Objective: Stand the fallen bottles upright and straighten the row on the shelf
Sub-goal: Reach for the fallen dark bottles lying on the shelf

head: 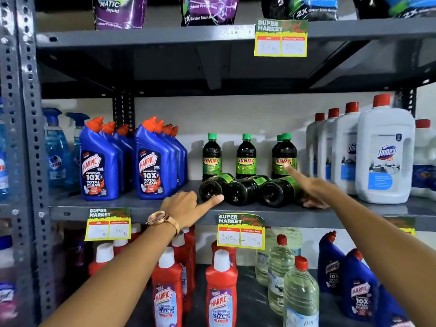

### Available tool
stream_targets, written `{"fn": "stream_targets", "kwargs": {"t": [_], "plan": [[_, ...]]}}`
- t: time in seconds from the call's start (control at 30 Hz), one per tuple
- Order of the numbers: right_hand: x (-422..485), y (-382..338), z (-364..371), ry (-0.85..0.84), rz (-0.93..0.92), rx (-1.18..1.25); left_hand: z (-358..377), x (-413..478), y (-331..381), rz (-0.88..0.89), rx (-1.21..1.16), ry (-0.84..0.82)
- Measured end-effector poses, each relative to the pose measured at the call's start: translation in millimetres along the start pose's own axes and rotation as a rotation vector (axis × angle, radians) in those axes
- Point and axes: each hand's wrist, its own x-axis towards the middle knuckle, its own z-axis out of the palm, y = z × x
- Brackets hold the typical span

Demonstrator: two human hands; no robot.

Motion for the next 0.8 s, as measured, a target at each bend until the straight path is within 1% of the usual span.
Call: {"fn": "stream_targets", "kwargs": {"t": [0.03, 0.1, 0.17, 0.2, 0.27, 0.3, 0.4, 0.47, 0.53, 0.6, 0.67, 0.7, 0.8], "plan": [[3.3, -5.0, 1.6, -0.043, 0.029, -0.082, -0.1, -2.0, 0.0, 0.006, 0.033, 0.049], [9.3, -14.3, 2.8, -0.106, 0.092, -0.152, 5.5, -6.6, -1.0, 0.029, 0.122, 0.193], [16.1, -19.2, -0.6, -0.172, 0.145, -0.101, 9.5, -16.0, -0.5, 0.073, 0.149, 0.383], [16.8, -18.6, -2.0, -0.196, 0.148, -0.060, 11.5, -19.6, 1.0, 0.095, 0.159, 0.432], [18.4, -9.9, -3.9, -0.187, 0.157, 0.065, 13.5, -22.2, 2.0, 0.131, 0.176, 0.511], [18.4, -3.5, -2.5, -0.170, 0.145, 0.149, 12.5, -22.7, 2.6, 0.132, 0.161, 0.514], [16.1, 10.7, 3.1, -0.051, 0.049, 0.399, 12.3, -23.0, 3.9, 0.131, 0.140, 0.532], [12.0, 16.1, 6.6, 0.119, -0.001, 0.473, 11.3, -24.4, 5.0, 0.125, 0.114, 0.525], [9.5, 19.3, 6.8, 0.301, -0.037, 0.443, 10.7, -25.1, 5.5, 0.119, 0.088, 0.529], [8.0, 19.8, 5.0, 0.412, -0.116, 0.460, 9.1, -26.5, 5.9, 0.114, 0.086, 0.521], [7.7, 18.9, 3.4, 0.474, -0.187, 0.467, 8.9, -27.4, 6.3, 0.113, 0.091, 0.524], [8.0, 18.9, 2.9, 0.500, -0.204, 0.428, 8.9, -27.5, 6.5, 0.107, 0.090, 0.528], [14.7, 18.2, 3.1, 0.540, -0.220, 0.214, 9.5, -27.3, 6.1, 0.099, 0.085, 0.517]]}}
